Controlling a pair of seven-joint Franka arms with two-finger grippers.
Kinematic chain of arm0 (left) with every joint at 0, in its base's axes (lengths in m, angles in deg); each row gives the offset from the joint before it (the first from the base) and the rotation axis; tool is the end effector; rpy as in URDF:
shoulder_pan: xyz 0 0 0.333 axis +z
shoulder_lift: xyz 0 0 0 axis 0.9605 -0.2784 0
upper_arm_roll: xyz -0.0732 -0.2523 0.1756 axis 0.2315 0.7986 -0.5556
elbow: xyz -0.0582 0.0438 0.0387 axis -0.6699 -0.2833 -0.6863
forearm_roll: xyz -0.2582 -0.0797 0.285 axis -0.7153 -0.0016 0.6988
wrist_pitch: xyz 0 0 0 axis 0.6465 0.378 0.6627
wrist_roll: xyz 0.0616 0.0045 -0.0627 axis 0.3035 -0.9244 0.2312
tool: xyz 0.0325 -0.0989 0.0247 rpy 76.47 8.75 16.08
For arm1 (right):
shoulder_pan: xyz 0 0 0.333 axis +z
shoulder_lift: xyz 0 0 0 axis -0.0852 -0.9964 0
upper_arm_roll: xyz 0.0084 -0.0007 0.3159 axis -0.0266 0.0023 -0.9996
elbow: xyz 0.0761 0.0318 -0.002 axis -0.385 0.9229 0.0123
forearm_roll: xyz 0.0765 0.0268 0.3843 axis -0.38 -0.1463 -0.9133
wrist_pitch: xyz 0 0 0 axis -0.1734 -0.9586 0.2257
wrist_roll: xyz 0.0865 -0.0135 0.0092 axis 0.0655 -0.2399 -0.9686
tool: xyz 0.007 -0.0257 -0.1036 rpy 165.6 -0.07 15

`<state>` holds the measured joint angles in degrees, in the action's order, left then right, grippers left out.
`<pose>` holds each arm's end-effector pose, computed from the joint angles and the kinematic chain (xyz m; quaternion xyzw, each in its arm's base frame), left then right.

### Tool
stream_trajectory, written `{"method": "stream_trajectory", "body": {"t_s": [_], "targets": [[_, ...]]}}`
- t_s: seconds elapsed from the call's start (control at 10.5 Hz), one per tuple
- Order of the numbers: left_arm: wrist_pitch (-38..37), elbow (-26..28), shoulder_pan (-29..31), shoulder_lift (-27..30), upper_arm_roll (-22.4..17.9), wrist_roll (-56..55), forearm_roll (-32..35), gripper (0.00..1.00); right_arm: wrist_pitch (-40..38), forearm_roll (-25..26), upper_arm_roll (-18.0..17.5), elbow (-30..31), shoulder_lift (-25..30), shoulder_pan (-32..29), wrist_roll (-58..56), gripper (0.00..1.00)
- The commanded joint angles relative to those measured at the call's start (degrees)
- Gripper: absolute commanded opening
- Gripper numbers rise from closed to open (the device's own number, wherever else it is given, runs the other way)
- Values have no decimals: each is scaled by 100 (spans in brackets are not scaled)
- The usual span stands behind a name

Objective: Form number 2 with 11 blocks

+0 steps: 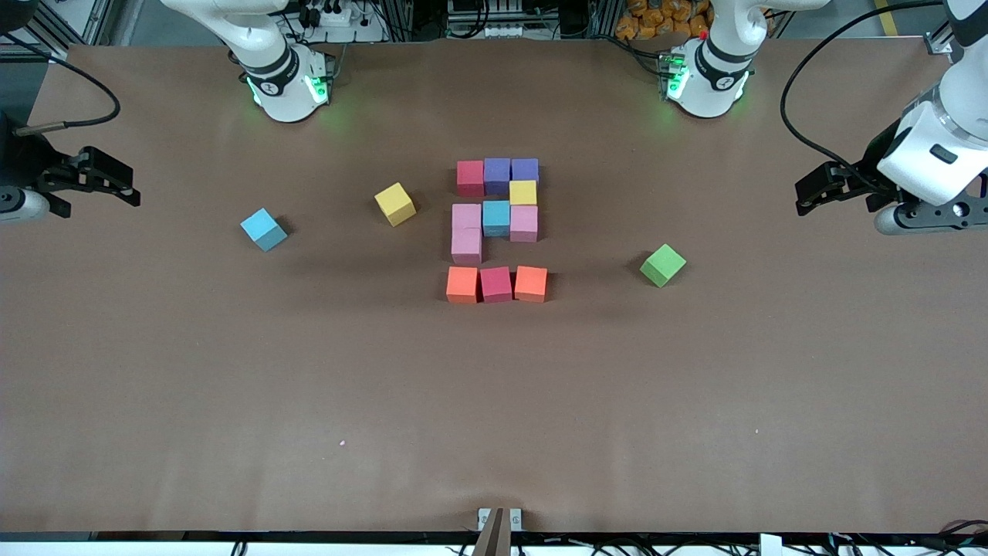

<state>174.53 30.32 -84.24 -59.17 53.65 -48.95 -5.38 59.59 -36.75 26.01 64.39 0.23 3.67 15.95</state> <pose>0.5602 -0.0827 0.6202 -0.9996 -0.0215 0.0156 0.0068 0.5548 0.0055 0.6302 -0.9967 -0.0781 0.0187 0.0134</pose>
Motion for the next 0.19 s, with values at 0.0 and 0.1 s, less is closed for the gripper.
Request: {"method": "stream_trajectory", "body": {"t_s": [0.0,0.1], "targets": [[88,165,-75,187,-100,321,16,100,-67,-6,-40,-40,16,-81,-107,100],[88,165,-75,196,-100,462,16,100,-67,-6,-40,-40,24,-81,-107,100]]}}
